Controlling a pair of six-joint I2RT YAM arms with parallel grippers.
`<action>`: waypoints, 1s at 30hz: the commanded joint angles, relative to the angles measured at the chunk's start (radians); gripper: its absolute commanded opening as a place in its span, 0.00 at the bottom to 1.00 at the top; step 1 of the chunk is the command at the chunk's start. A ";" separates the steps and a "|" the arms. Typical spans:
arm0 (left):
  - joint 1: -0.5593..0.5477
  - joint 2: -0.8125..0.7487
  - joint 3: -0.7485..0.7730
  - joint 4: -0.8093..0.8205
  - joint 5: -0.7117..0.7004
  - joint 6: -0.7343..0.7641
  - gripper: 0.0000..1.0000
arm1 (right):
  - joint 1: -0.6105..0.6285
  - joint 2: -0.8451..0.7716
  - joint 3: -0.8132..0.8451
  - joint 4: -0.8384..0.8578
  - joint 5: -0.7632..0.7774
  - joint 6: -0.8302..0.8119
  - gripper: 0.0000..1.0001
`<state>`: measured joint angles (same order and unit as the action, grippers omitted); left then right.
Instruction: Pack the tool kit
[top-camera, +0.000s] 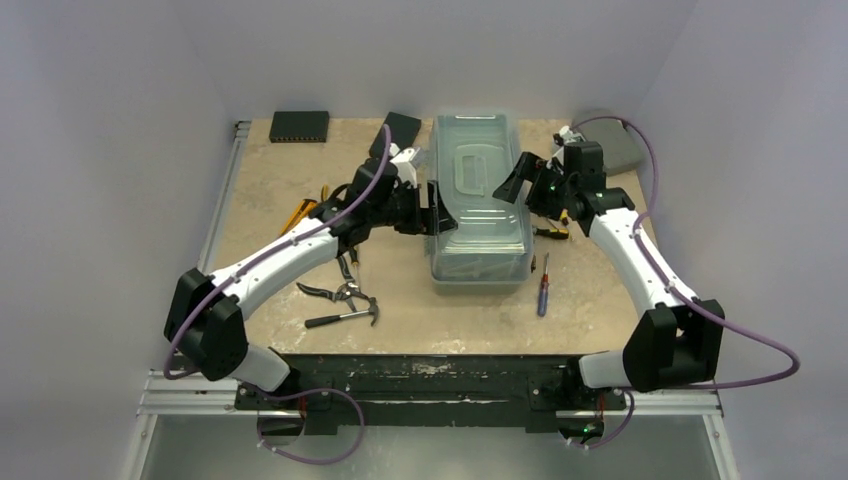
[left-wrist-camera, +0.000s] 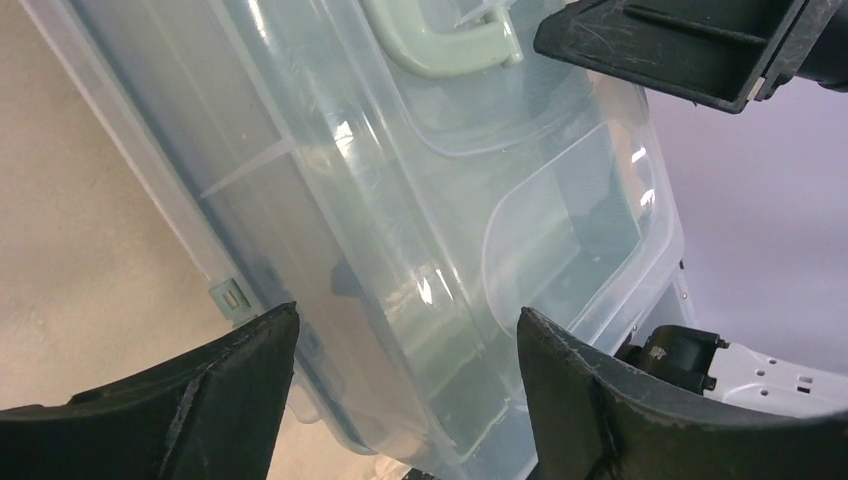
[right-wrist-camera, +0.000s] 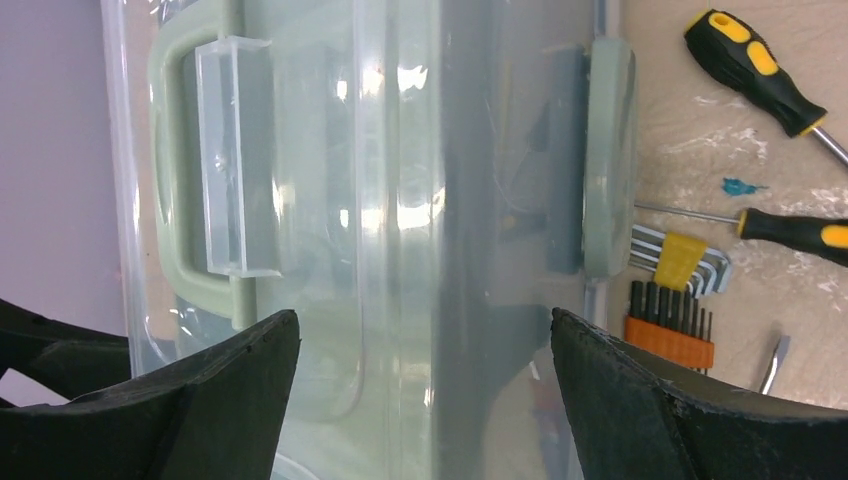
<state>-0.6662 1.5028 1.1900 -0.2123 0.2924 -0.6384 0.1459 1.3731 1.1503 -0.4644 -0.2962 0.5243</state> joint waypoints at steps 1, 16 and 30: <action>0.052 -0.093 -0.066 -0.093 -0.006 0.042 0.77 | 0.105 0.063 0.001 -0.084 0.005 -0.039 0.88; 0.193 -0.303 -0.247 -0.152 -0.041 0.044 0.78 | 0.359 0.241 0.115 0.001 0.041 0.061 0.88; 0.305 -0.445 -0.361 -0.228 -0.082 0.039 0.81 | 0.523 0.370 0.232 0.052 0.058 0.152 0.87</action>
<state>-0.3813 1.0279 0.8700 -0.3931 0.1452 -0.6338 0.5995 1.7088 1.4231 -0.2958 -0.1658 0.6437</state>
